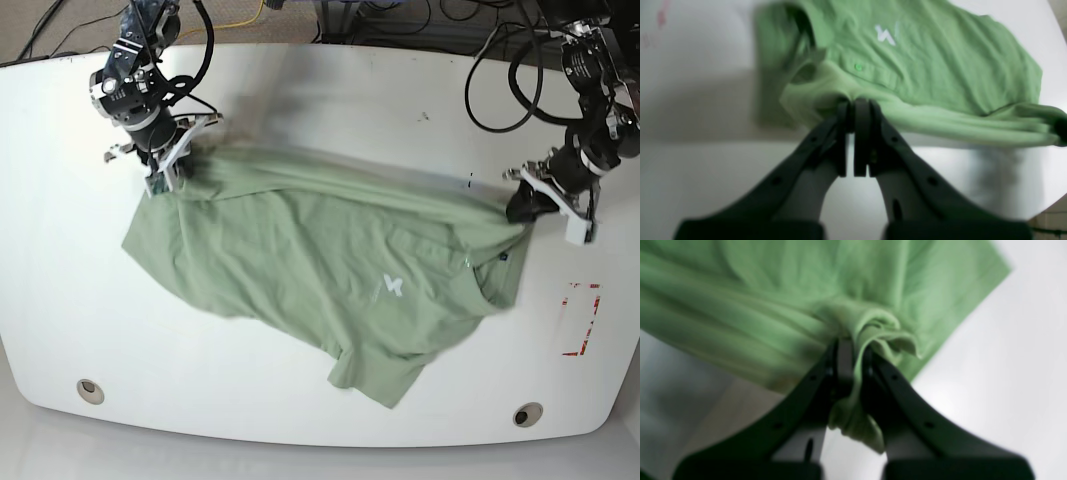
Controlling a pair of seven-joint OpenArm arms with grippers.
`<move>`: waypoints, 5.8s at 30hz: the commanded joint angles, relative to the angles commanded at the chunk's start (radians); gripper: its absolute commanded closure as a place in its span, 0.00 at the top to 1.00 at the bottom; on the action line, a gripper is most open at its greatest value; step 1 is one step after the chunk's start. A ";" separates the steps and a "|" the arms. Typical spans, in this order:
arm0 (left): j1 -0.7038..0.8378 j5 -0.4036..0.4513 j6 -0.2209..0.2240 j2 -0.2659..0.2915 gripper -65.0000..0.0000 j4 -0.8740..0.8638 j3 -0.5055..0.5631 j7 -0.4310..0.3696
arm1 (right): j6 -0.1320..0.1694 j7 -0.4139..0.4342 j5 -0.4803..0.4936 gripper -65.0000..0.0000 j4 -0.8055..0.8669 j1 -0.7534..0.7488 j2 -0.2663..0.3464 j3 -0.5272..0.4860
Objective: Layout the t-shirt on the table in an organized manner, then fold the t-shirt properly
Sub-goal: 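Lay the shirt down and open both grippers, then grasp the shirt body with the right gripper and the collar side with the left, then pull the shirt with both grippers to straighten it on the table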
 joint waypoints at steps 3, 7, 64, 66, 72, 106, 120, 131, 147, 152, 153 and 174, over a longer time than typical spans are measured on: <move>0.051 0.000 0.000 -0.008 0.00 0.000 0.000 0.000 | 0.000 0.000 0.000 0.00 0.002 -0.038 -0.005 0.000; 0.092 -0.005 0.000 -0.038 0.00 0.000 -0.032 0.000 | 0.000 -0.005 -0.003 0.00 0.006 -0.064 -0.006 0.000; -0.034 0.215 0.002 0.121 0.75 0.000 0.107 0.005 | 0.000 0.002 0.087 1.00 -0.364 0.526 0.057 -0.063; -0.028 0.215 0.002 0.124 0.75 0.000 0.106 0.005 | 0.000 0.003 0.087 1.00 -0.423 0.565 0.069 -0.091; -0.008 0.213 0.000 0.121 0.75 0.002 0.101 0.005 | 0.000 0.127 0.087 1.00 -0.709 0.710 0.109 -0.198; 0.075 0.222 -0.150 0.081 0.74 0.012 0.038 0.005 | 0.000 0.482 0.089 0.69 -1.270 0.862 0.078 -0.522; 0.005 0.451 -0.155 0.120 0.75 -0.052 0.158 0.003 | 0.000 0.477 0.100 0.00 -1.175 0.795 0.164 -0.477; -0.264 0.542 -0.152 0.123 0.75 -0.358 0.371 -0.012 | 0.000 0.305 0.091 0.00 -0.766 0.528 0.169 -0.206; -0.611 0.540 -0.150 0.123 0.75 -0.684 0.606 -0.245 | 0.000 0.245 0.091 0.00 -0.327 0.137 0.049 -0.169; -0.672 0.535 -0.157 0.114 0.75 -0.675 0.649 -0.259 | 0.000 0.245 0.089 0.03 -0.321 0.132 0.041 -0.169; -0.680 0.535 -0.157 0.114 0.75 -0.669 0.647 -0.258 | 0.000 0.245 0.089 0.06 -0.319 0.133 0.041 -0.169; -0.339 0.531 -0.157 0.060 0.75 -0.129 0.514 -0.166 | -0.116 0.219 0.087 1.00 -0.362 0.440 0.060 -0.170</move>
